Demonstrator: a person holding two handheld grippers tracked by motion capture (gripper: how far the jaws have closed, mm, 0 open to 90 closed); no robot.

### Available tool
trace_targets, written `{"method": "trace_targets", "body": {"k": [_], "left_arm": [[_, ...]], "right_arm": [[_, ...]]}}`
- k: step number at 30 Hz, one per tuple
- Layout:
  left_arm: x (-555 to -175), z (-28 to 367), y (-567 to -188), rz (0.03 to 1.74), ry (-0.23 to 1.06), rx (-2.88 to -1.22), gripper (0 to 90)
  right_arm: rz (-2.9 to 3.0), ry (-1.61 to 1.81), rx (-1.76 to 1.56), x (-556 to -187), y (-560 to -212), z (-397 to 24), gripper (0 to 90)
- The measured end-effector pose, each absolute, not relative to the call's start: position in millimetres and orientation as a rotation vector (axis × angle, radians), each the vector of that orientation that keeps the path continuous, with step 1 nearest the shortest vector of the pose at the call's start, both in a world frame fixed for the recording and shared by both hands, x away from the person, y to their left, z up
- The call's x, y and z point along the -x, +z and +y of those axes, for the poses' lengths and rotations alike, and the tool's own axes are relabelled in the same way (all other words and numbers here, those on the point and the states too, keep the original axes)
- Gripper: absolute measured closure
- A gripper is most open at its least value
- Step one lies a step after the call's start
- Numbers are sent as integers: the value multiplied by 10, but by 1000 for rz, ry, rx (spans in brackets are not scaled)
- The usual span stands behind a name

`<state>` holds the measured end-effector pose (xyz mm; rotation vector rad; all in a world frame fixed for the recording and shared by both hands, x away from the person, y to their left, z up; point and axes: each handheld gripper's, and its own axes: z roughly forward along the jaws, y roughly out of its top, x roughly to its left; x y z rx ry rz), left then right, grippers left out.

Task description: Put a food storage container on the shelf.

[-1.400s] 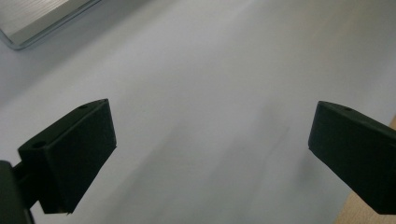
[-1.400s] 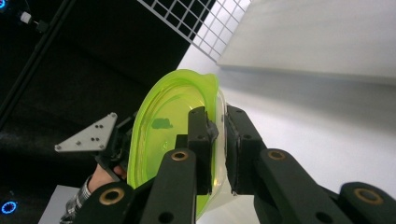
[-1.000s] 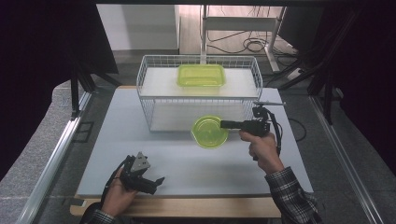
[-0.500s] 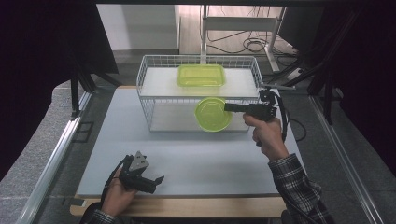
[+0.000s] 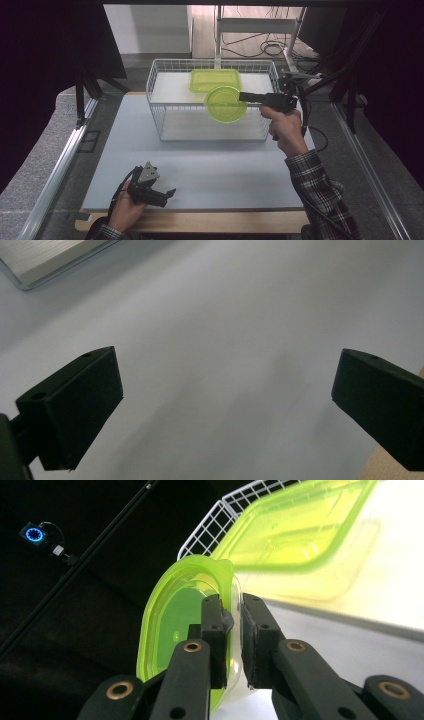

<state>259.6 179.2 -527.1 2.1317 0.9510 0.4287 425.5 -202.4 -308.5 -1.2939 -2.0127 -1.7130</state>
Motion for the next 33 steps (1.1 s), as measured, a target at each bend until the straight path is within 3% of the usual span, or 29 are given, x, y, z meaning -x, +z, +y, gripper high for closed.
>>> {"method": "trace_targets", "body": {"k": [21, 33], "left_arm": [[-2590, 1783, -5268, 947, 432, -2139, 0], [-2585, 1773, -5272, 935, 444, -2154, 0]], "right_arm": [[-2034, -1785, 1386, -4585, -2713, -1784, 813], [-2011, -1809, 1476, -4792, -2686, -1652, 813]]}}
